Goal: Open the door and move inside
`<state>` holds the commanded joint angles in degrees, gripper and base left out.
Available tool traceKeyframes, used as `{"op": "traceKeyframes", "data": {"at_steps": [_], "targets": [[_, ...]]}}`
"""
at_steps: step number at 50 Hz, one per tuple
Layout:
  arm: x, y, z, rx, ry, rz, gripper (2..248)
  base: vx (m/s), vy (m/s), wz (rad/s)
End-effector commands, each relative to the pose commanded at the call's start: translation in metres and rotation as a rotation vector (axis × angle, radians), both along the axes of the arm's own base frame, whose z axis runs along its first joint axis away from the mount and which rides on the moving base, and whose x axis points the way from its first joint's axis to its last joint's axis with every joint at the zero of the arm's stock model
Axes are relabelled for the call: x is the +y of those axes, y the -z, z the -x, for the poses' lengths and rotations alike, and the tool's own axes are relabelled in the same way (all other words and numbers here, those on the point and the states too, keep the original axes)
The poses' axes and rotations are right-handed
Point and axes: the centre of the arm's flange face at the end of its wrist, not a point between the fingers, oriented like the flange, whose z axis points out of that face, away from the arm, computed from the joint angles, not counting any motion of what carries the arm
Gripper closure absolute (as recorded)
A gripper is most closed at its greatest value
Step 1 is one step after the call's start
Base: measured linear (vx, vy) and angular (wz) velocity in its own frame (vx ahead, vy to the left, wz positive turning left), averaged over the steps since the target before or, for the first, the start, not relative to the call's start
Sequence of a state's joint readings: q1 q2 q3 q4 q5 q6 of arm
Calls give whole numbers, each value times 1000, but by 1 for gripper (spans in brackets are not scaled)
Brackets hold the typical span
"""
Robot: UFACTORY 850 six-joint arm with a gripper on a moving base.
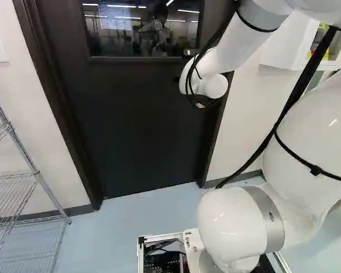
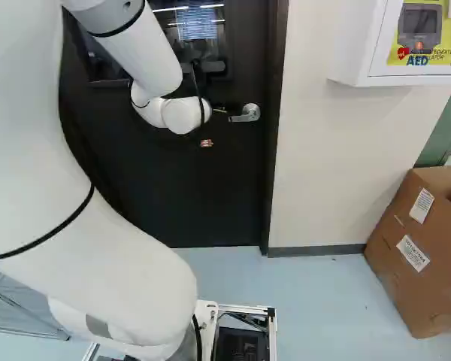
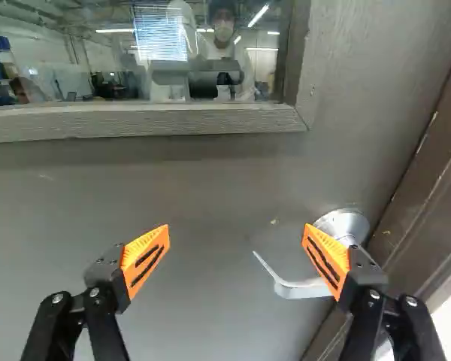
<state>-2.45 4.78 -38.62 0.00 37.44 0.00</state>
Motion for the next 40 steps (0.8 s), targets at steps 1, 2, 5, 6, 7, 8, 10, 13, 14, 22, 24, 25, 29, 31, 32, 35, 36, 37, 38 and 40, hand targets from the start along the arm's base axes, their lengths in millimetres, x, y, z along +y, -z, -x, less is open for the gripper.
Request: {"op": "traceKeyframes", "data": {"at_steps": [1, 2, 5, 6, 7, 8, 10, 13, 14, 22, 24, 25, 29, 31, 32, 35, 36, 37, 38, 40], "targets": [[0, 1, 0, 2, 0, 0, 3, 0, 0, 0], [0, 1, -1, 3, 0, 0, 3, 0, 0, 0], [0, 4, -2, 8, 0, 0, 3, 0, 0, 0], [0, 5, -2, 10, 0, 0, 3, 0, 0, 0], [0, 6, -2, 12, -1, -1, 3, 0, 0, 0], [0, 7, -3, 14, -1, -1, 3, 0, 0, 0], [1, 9, -3, 19, -2, -1, 3, 0, 0, 0], [1, 12, -4, 26, -3, -1, 3, 0, 0, 0], [1, 13, -4, 28, -3, -1, 3, 0, 0, 0], [4, 21, -6, 45, -9, -2, 3, 0, 0, 0], [5, 23, -7, 50, -11, -2, 3, 0, 0, 0], [6, 24, -8, 52, -13, -2, 3, 0, 0, 0], [8, 28, -9, 61, -18, -2, 3, 0, 0, 0], [9, 30, -10, 66, -19, -2, 3, 0, 0, 0], [9, 32, -10, 68, -20, -2, 3, 0, 0, 0], [10, 35, -11, 75, -21, -2, 3, 0, 0, 0], [10, 36, -11, 77, -22, -2, 3, 0, 0, 0], [10, 37, -11, 79, -22, -3, 3, 0, 0, 0], [10, 38, -11, 82, -22, -3, 3, 0, 0, 0], [10, 40, -11, 86, -22, -3, 3, 0, 0, 0]]}}
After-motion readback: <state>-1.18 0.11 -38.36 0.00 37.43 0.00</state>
